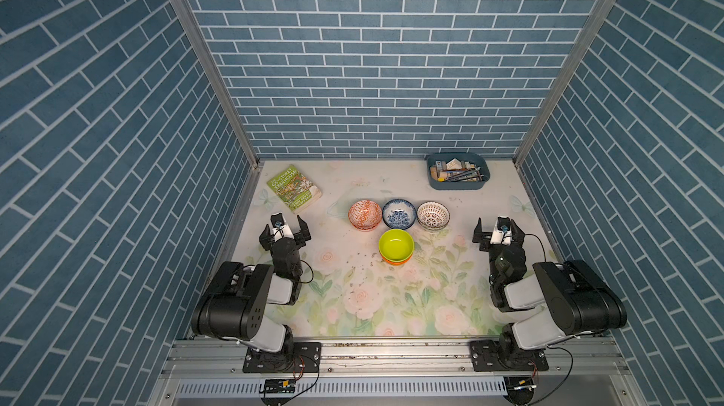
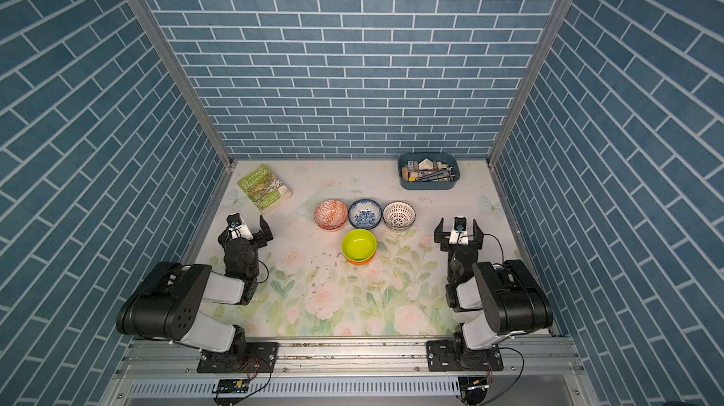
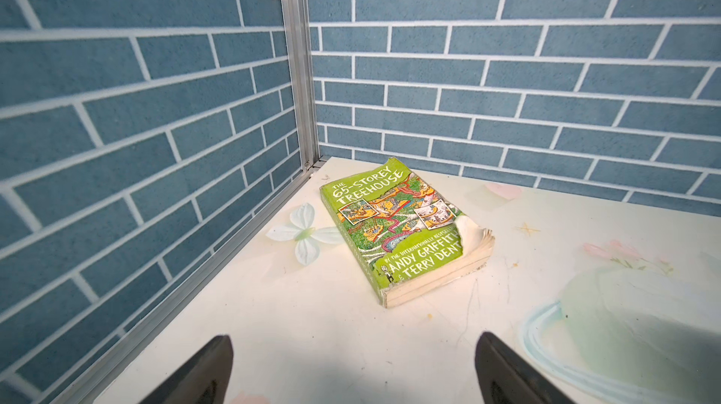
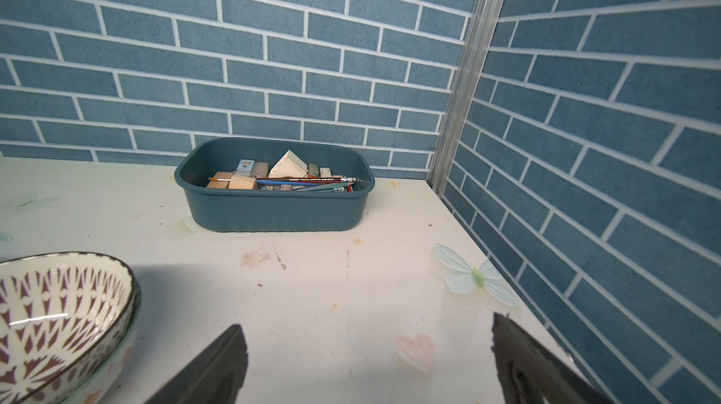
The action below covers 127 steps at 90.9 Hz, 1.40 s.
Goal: Stack the bowls
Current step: Reset both arms
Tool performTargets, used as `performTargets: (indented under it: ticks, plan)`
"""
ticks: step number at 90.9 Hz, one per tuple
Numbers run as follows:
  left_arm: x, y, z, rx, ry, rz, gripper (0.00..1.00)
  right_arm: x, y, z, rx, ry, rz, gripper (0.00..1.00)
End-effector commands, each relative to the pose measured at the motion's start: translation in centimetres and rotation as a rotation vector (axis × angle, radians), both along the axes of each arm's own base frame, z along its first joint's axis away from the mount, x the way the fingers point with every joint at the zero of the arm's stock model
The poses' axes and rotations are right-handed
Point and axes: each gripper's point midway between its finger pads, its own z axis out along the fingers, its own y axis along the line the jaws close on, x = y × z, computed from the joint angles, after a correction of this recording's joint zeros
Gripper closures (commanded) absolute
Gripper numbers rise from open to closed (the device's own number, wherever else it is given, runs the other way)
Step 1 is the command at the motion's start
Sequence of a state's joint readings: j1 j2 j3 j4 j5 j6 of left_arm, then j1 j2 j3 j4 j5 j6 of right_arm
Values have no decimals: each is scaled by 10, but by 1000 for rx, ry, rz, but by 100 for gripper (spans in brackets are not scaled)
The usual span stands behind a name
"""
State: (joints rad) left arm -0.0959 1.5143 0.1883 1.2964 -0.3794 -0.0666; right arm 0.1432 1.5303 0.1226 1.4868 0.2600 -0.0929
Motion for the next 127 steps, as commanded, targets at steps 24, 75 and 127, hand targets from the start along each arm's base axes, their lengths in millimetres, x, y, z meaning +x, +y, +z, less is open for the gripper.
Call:
performTargets:
  ticks: [24,75,127]
  plan:
    - [0,1,8,6,-33,-4,0,3,0,-4,19,20,6,0]
    - [0,1,7,7,-28,-4,0,3,0,-4,18,21,7,0]
    - [7,-19,6,39,-11,-122,0,4,0,-4,19,20,7,0]
